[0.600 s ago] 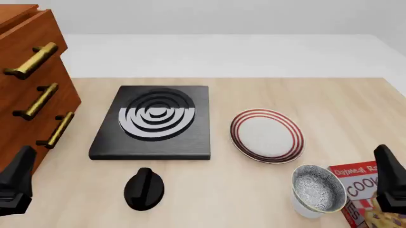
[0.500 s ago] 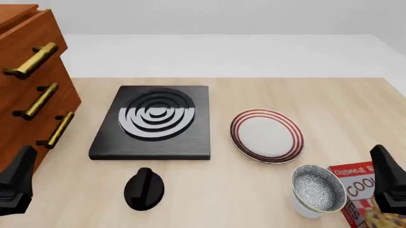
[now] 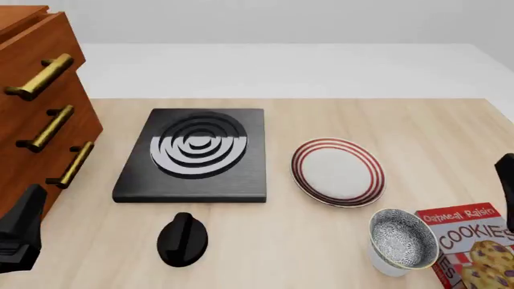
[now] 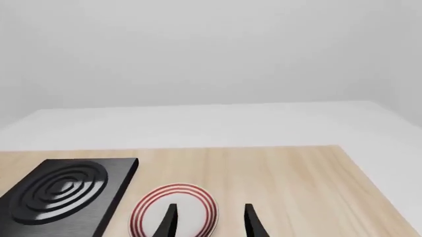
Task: Pick the akita bowl on the ramekin and place it on the plate.
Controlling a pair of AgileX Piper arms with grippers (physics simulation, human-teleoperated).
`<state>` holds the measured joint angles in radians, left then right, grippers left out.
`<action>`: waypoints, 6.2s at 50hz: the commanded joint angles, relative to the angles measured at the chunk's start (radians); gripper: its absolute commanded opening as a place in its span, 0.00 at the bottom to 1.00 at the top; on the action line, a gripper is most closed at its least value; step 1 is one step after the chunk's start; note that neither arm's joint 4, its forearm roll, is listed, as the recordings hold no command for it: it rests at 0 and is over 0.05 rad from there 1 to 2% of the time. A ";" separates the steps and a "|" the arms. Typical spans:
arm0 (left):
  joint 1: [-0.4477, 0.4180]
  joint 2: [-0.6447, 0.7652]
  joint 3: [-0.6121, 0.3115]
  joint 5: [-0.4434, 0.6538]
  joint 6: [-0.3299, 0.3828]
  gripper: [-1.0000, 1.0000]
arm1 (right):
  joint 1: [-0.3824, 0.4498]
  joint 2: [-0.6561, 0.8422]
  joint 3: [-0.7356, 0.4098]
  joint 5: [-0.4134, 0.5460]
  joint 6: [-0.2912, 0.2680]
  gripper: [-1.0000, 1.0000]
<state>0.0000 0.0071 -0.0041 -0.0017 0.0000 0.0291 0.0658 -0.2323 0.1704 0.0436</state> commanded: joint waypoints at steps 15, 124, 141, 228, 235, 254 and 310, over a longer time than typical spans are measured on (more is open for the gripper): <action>0.000 0.000 0.000 0.000 0.000 1.00 | 0.160 0.216 -0.402 0.360 -0.020 1.00; 0.000 0.000 0.000 0.000 0.000 1.00 | 0.480 0.817 -0.564 0.869 -0.428 1.00; 0.000 0.000 0.000 0.000 0.000 1.00 | 0.504 0.868 -0.555 0.836 -0.433 1.00; 0.000 0.000 0.000 0.000 0.000 1.00 | 0.516 1.097 -0.323 0.524 -0.347 1.00; 0.000 0.000 0.000 0.000 0.000 1.00 | 0.514 1.114 -0.293 0.495 -0.354 1.00; 0.000 0.000 0.000 0.000 0.000 1.00 | 0.482 1.142 -0.257 0.458 -0.367 1.00; 0.000 0.000 0.000 0.000 0.000 1.00 | 0.469 0.978 -0.322 0.642 -0.377 0.00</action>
<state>0.0000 0.0073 -0.0043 -0.0017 0.0000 0.4812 1.1164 -0.5073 0.7192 -0.3411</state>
